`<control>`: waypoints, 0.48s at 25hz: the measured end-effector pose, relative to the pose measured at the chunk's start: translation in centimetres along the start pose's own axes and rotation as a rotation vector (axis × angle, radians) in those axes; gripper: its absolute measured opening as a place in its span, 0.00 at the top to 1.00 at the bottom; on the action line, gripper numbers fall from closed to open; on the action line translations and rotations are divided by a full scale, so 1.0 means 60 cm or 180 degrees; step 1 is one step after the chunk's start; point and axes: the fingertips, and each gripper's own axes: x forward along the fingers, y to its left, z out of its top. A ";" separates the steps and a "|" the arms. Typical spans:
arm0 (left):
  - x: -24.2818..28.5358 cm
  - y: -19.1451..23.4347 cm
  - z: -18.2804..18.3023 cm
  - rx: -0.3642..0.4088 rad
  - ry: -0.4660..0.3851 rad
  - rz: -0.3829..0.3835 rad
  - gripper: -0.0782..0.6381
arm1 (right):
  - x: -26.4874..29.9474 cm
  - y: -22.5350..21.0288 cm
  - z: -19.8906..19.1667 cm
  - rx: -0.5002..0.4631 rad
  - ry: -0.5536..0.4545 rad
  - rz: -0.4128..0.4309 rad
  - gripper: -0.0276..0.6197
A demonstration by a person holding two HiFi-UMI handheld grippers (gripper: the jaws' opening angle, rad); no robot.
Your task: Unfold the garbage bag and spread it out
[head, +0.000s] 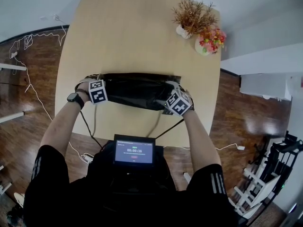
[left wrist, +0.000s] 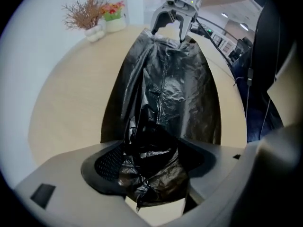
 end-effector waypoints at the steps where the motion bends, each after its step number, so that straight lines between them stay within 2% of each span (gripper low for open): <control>1: -0.007 0.000 0.002 -0.0019 -0.0044 0.0045 0.38 | -0.011 0.003 0.009 -0.0002 -0.0070 -0.0028 0.28; 3: -0.025 -0.001 0.006 -0.0086 -0.0149 0.0131 0.38 | -0.027 0.011 0.013 -0.0018 -0.0124 -0.0063 0.28; 6: -0.044 -0.003 0.006 -0.0164 -0.0211 0.0225 0.38 | -0.035 0.024 -0.015 -0.0016 -0.0013 -0.0077 0.28; 12: -0.011 -0.005 -0.016 -0.0284 -0.0093 0.0133 0.38 | 0.000 0.041 -0.101 0.0115 0.0412 -0.0071 0.28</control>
